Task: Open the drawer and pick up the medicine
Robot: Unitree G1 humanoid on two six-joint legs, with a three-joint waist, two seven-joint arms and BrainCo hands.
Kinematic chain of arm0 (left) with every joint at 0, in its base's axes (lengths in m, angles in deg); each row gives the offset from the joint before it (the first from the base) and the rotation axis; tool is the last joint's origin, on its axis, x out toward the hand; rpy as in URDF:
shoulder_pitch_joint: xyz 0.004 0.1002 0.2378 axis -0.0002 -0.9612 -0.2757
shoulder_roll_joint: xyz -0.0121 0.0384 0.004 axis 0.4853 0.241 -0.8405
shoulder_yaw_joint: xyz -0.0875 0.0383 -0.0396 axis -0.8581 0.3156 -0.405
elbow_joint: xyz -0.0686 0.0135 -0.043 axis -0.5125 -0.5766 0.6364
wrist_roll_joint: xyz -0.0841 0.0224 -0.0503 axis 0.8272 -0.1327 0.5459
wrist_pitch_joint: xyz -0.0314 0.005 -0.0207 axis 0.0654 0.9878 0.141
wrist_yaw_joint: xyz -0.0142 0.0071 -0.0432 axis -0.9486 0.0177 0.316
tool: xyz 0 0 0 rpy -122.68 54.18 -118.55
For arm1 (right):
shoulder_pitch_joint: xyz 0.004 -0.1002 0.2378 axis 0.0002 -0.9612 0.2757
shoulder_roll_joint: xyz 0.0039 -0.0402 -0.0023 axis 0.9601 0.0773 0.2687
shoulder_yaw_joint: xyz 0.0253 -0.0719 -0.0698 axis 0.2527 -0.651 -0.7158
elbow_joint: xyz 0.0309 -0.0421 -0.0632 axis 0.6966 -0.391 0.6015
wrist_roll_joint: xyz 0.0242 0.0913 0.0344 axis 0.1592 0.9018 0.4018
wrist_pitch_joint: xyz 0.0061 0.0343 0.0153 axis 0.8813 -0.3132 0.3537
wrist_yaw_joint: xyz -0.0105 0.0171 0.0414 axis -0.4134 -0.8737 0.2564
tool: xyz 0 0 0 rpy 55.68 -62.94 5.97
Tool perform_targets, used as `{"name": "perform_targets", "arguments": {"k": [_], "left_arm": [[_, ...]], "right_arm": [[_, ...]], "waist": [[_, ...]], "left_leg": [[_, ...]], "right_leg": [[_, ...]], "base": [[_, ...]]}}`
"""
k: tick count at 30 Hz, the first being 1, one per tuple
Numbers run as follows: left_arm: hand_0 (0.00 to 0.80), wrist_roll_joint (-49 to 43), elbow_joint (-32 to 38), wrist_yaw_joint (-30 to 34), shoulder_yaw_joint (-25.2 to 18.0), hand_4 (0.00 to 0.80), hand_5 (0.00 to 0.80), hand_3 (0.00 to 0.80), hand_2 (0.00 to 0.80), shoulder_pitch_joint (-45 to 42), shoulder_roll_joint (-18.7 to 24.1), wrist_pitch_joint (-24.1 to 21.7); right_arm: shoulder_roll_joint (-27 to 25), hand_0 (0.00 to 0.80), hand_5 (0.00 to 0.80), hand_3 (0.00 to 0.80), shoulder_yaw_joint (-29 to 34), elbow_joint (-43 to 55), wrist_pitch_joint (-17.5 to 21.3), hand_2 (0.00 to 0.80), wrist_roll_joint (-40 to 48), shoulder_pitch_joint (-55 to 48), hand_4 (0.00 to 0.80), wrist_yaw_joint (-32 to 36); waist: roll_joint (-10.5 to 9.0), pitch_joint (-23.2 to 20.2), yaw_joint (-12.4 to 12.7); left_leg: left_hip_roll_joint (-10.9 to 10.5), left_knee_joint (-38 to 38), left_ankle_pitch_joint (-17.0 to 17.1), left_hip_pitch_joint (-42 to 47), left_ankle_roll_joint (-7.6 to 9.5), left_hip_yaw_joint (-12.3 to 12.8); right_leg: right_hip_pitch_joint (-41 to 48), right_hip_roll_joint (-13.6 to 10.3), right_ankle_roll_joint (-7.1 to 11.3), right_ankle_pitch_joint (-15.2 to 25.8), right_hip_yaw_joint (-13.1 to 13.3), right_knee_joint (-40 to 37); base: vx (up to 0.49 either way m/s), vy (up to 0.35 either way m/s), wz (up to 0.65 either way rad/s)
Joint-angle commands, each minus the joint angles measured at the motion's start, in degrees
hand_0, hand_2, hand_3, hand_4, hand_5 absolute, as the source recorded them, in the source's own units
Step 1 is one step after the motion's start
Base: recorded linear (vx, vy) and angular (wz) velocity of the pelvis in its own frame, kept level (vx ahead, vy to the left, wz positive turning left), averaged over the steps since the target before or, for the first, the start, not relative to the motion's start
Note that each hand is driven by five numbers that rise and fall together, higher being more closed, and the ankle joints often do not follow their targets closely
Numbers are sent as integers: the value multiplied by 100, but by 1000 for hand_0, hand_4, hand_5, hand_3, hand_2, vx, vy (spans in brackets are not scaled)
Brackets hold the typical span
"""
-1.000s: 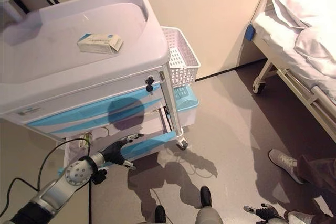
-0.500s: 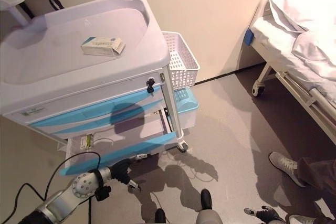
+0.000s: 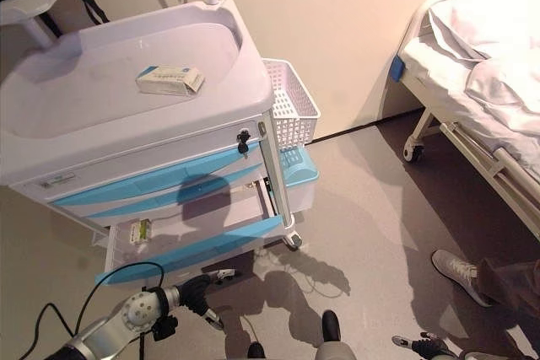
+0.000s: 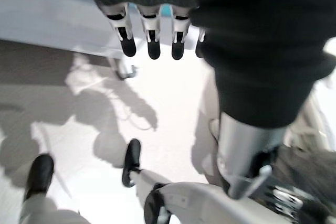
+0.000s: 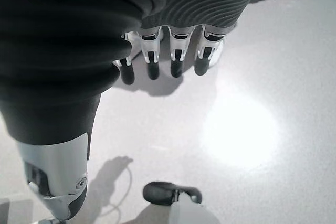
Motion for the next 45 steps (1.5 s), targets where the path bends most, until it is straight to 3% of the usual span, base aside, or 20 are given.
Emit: {"name": "perform_targets", "arguments": {"k": [1, 7, 15, 36, 45], "left_arm": [[0, -322, -78, -330, -287, 0, 0, 0, 0, 373, 5, -73], [0, -771, -1100, -859, -593, 0, 0, 0, 0, 753, -304, 58], [0, -985, -1832, -1327, -889, 0, 0, 0, 0, 1151, -502, 202], [0, -1176, -2134, -1733, -1223, 0, 0, 0, 0, 1495, -313, 270], [0, -1141, -2389, -1910, -1391, 0, 0, 0, 0, 1884, 43, 297]], "right_arm": [[26, 0, 0, 0, -60, -168, -21, 0, 89, 166, 0, -80], [-29, 0, 0, 0, -77, -135, -20, 0, 66, 184, 0, -95], [-62, 0, 0, 0, -103, -125, -10, 0, 43, 203, 0, -111], [-59, 0, 0, 0, -154, -112, 29, 0, -13, 158, 0, -88], [-114, 0, 0, 0, -196, -48, 61, 0, -48, 147, 0, -77]], "waist": [[-295, 262, -124], [-376, 305, -155], [-457, 311, -180], [-511, 283, -192], [-530, 320, -239]], "left_leg": [[-245, 69, -141, -275, 152, -220], [-226, 68, -105, -374, 135, -198], [-216, 69, -99, -404, 125, -181], [-192, 54, -119, -351, 103, -162], [-178, 52, -97, -400, 95, -136]], "right_leg": [[148, -71, 394, -338, -141, 86], [48, -59, 392, -305, -128, 91], [11, -38, 389, -289, -110, 95], [53, -26, 384, -300, -118, 84], [-23, -6, 391, -273, -96, 86]], "base": [[0, 0, 0], [0, 0, 0], [0, 0, 0], [0, 0, 0], [-3, 1, 0]]}}
